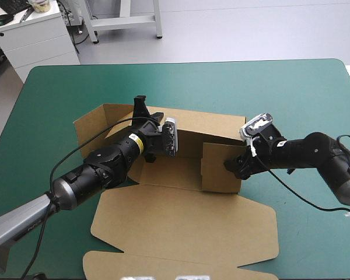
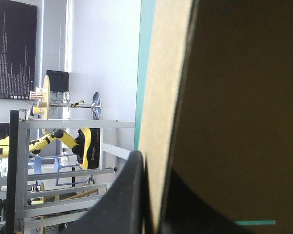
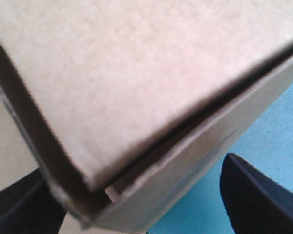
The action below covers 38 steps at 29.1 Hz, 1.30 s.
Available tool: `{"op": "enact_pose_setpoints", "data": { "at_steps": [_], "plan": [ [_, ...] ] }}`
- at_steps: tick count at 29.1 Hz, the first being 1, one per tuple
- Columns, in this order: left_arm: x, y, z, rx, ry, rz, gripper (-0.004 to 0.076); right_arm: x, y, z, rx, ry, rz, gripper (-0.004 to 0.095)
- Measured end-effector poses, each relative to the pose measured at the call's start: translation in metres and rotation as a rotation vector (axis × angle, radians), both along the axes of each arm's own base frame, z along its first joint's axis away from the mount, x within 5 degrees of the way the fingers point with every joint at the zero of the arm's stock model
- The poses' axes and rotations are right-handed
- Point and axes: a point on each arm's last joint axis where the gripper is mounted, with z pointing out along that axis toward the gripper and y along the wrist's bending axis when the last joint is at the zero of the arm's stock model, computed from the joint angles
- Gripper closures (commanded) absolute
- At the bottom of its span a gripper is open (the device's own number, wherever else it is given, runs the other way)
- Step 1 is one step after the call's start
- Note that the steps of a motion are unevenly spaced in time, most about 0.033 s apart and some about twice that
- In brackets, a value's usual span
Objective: Fold the box
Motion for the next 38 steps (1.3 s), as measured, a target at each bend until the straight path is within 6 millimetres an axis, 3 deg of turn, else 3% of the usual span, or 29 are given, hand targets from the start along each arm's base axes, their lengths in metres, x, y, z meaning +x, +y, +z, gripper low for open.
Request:
{"op": "enact_pose_setpoints", "data": {
  "at_steps": [2,5,17,24,26,33,38],
  "plan": [
    [0.0,0.0,0.0,-0.008,0.005,0.005,0.0734,0.002,0.003,0.0,-0.014,-0.021,-0.035,0.0173],
    [0.0,0.0,0.0,-0.037,0.02,0.023,0.0734,0.005,0.003,0.001,-0.025,-0.046,-0.08,0.0262],
    [-0.015,-0.012,-0.001,-0.03,0.046,0.07,0.0734,0.01,0.001,0.011,-0.041,-0.092,-0.103,0.093],
    [-0.018,-0.014,0.0,-0.028,0.046,0.068,0.0692,0.011,0.001,0.012,-0.046,-0.098,-0.104,0.0924],
    [-0.02,-0.016,0.0,-0.028,0.048,0.068,0.0619,0.012,0.0,0.013,-0.04,-0.102,-0.124,0.0924],
    [-0.035,-0.034,0.009,-0.111,0.082,0.009,0.0246,0.027,-0.009,0.017,-0.061,-0.229,-0.265,0.0924],
    [-0.045,-0.049,0.034,-0.202,0.071,0.001,0.0219,0.038,-0.016,0.013,-0.084,-0.219,-0.403,0.0924]
  ]
}}
